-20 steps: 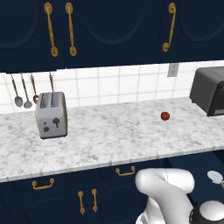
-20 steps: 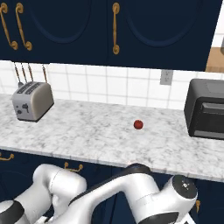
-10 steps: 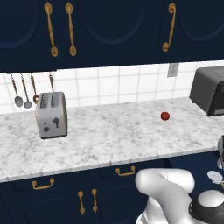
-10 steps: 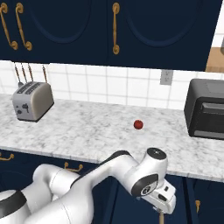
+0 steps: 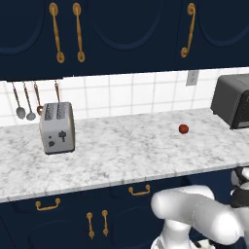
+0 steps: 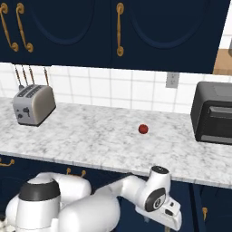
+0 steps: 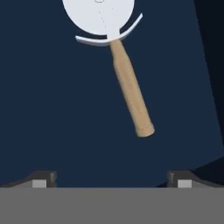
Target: Pick the pizza cutter from the drawer and place it on the counter.
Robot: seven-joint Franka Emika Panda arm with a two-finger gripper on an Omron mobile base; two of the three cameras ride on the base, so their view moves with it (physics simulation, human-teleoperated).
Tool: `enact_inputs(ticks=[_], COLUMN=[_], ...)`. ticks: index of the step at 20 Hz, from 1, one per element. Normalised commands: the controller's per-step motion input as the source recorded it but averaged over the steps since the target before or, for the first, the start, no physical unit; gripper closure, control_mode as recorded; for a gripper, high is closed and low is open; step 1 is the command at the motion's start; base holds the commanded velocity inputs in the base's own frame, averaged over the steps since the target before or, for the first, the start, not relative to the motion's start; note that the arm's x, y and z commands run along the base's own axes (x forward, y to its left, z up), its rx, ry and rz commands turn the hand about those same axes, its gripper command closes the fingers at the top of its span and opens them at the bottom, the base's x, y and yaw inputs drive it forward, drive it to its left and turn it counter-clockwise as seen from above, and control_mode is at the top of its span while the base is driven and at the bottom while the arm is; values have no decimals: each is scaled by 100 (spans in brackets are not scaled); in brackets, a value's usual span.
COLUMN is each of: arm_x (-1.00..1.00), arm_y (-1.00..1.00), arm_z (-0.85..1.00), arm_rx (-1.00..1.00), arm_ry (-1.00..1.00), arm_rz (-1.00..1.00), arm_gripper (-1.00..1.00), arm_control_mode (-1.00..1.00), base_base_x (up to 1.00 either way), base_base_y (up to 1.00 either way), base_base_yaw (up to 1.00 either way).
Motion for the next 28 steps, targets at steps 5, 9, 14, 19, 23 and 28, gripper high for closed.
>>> enact_inputs(ticks=[5, 9, 14, 19, 23, 28], arm_x=[31, 25, 2, 0, -9, -98], arm_y=[-22, -55, -24, -25, -61, -100], arm_z=[-62, -23, -43, -75, -67, -53], arm_rx=[0, 0, 0, -2, 0, 0], arm_ry=[7, 3, 13, 8, 1, -1], arm_rz=[5, 0, 0, 0, 1, 8], arm_gripper=[-100, -100, -100, 100, 100, 100], arm_control_mode=[-100, -100, -100, -100, -100, -100], base_base_x=[0, 0, 0, 0, 0, 0], base_base_y=[0, 0, 0, 0, 0, 0], base_base_yaw=[0, 0, 0, 0, 0, 0])
